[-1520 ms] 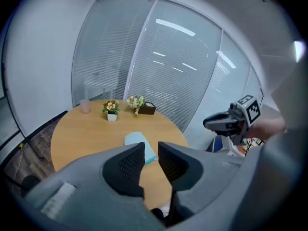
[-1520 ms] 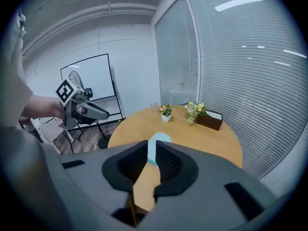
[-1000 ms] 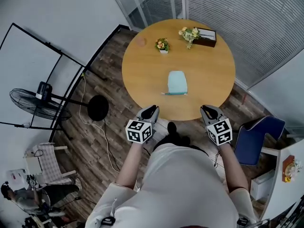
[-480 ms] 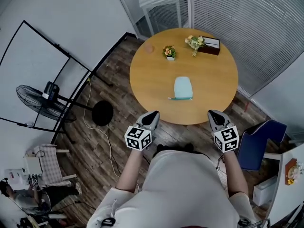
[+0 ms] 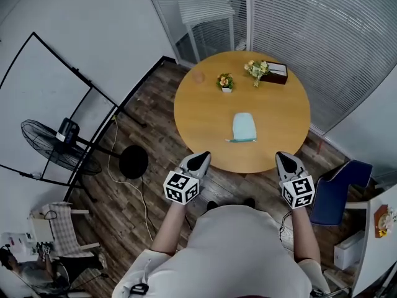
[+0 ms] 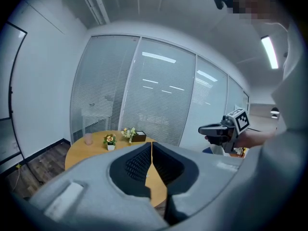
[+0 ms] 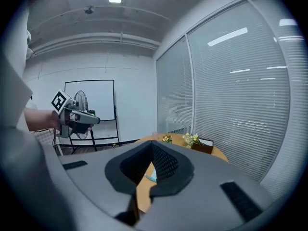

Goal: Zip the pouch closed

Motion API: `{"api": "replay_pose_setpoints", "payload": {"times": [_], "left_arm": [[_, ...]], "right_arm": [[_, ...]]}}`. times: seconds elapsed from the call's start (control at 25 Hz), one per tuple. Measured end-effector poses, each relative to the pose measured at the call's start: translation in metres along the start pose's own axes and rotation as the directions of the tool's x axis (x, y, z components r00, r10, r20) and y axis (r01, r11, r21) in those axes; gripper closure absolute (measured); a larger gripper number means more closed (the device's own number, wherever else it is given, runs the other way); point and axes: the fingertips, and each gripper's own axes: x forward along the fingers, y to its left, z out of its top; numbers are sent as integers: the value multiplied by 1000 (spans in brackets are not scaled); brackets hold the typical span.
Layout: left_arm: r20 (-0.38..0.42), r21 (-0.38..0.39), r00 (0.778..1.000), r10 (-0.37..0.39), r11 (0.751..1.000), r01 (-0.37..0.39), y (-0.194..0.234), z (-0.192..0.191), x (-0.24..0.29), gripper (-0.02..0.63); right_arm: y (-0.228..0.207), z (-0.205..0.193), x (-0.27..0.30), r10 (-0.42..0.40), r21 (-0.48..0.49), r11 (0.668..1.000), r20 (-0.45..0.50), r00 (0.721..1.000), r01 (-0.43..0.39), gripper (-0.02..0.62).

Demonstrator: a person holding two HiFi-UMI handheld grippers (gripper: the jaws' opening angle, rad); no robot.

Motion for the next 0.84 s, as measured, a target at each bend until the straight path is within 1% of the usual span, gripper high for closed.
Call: {"api": "replay_pose_setpoints", "payload": {"times": [0.12, 0.24, 0.64, 0.84], "left_arm": [[14, 5, 1000, -15, 1000, 14, 7, 8, -3, 583], [17, 5, 1000, -24, 1000, 24, 12, 13, -4, 583], [22, 3, 998, -52, 999, 52, 20, 12, -8, 584], [26, -2, 998, -52, 999, 52, 19, 11, -5, 584]], "right_arm": [[4, 7, 1, -18, 9, 1000, 5, 1000, 18, 592], [8, 14, 2, -22, -1, 1000, 1, 1000, 22, 592], [20, 20, 12, -33, -10, 999, 0, 999, 33, 592], [16, 18, 12, -42, 2, 999, 0, 999, 42, 592]]}}
